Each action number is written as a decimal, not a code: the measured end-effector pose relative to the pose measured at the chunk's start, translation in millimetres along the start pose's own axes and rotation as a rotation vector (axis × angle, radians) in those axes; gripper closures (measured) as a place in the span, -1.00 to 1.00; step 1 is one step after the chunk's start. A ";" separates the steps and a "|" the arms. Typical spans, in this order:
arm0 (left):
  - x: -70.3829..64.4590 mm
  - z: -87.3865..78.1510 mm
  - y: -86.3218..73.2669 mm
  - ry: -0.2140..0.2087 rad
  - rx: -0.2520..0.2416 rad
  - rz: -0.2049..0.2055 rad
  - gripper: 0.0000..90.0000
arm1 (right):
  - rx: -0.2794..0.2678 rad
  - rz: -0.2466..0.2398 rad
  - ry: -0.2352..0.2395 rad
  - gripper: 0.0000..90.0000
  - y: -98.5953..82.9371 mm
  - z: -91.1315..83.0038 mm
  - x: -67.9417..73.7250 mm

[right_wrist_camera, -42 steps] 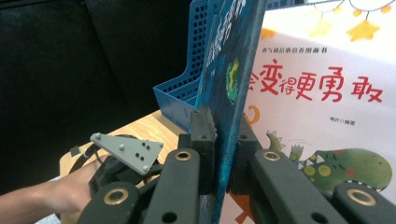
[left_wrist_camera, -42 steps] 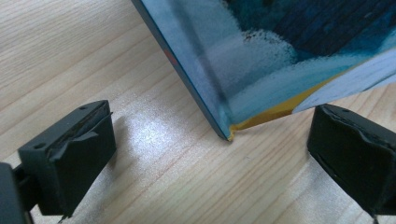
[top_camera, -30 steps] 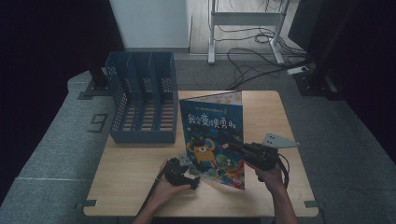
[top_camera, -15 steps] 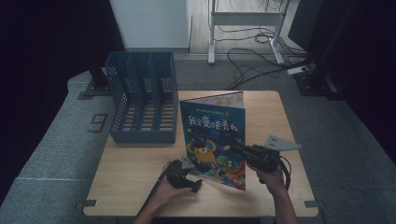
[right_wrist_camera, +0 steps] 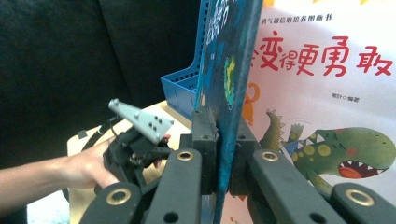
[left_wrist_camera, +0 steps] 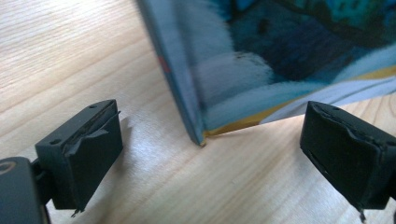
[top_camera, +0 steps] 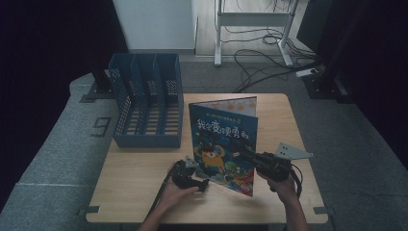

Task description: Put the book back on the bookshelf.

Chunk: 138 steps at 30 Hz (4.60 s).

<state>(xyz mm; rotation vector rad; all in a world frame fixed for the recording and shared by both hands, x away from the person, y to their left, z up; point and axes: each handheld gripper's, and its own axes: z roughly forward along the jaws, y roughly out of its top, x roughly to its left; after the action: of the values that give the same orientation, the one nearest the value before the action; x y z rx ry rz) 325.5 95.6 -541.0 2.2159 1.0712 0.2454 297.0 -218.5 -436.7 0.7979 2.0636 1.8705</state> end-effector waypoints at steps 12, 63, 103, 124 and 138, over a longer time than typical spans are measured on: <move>-5.7 -6.7 -0.3 0.023 -0.060 0.036 -0.79 | 0.010 -0.035 -0.003 0.87 -7.0 -8.1 6.7; -23.9 -74.4 38.4 -0.010 -0.372 0.142 -0.10 | 0.042 0.004 -0.135 0.28 -37.6 -15.9 -9.3; -21.0 -85.9 49.1 -0.072 -0.496 0.169 0.00 | 0.074 0.013 -0.196 0.05 -39.0 -5.7 -11.2; -27.6 -105.1 44.5 -0.085 -0.591 0.195 0.27 | 0.062 0.031 -0.373 -0.47 -30.3 -9.9 -10.9; -30.8 -108.5 45.9 -0.142 -0.598 0.194 0.35 | 0.065 0.051 -0.365 -0.51 -25.4 6.9 -17.6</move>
<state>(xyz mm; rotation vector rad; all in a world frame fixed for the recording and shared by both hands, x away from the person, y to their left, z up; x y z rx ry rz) 288.2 103.6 -425.3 1.7583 0.6013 0.4240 309.2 -223.0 -465.5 1.1236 1.8951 1.5470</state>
